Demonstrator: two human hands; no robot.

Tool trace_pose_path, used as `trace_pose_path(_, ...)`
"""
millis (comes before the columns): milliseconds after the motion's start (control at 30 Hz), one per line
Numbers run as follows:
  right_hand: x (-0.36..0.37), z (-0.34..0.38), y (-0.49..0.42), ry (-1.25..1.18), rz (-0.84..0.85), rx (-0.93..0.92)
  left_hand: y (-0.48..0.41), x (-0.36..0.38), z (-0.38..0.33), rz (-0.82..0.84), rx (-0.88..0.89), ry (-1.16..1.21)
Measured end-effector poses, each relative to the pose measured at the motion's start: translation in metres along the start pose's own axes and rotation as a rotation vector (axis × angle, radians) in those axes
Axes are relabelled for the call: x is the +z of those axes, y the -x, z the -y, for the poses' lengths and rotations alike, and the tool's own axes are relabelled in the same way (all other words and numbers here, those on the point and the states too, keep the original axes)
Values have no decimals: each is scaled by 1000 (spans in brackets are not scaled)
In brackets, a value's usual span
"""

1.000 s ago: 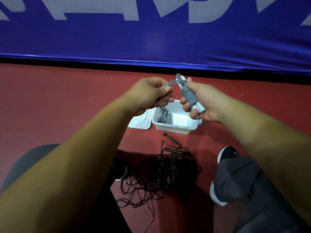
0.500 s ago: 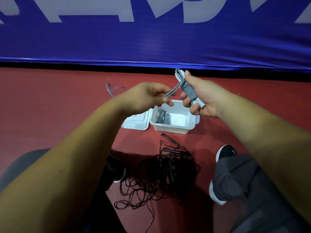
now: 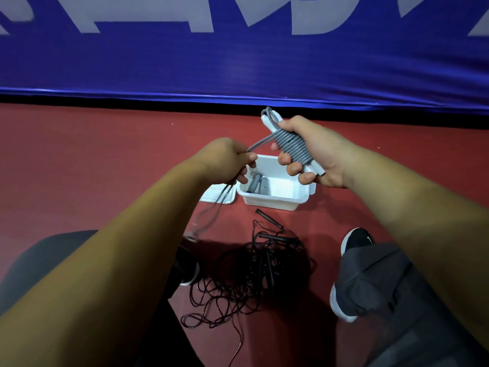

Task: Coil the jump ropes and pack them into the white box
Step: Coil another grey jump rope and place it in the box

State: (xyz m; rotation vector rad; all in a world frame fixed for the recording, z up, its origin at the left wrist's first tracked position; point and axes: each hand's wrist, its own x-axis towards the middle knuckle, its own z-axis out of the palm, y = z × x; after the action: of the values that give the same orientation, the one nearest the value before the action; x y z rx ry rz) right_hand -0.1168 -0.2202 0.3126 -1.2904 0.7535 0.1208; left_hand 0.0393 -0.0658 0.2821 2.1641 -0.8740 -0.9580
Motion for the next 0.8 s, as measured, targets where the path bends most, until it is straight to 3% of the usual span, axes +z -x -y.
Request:
trace_pose_path(200,-3,5,6,-74,69,-19,4,-6,-5,5,17,290)
trace_pose_path(367,-12,14,8,-261,65,-28,10,-25,-8,50,157,465)
trace_pose_path(500,-17,15,4,-266,-19,-24,24,-36,-13,159,326,551)
trace_pose_path(667,-15,12,1,-228,-25,-18,34,-35,-8,278,415,482)
trace_pose_path(800,-12,12,3,-185,7,-19,38,-42,0,277,356,81)
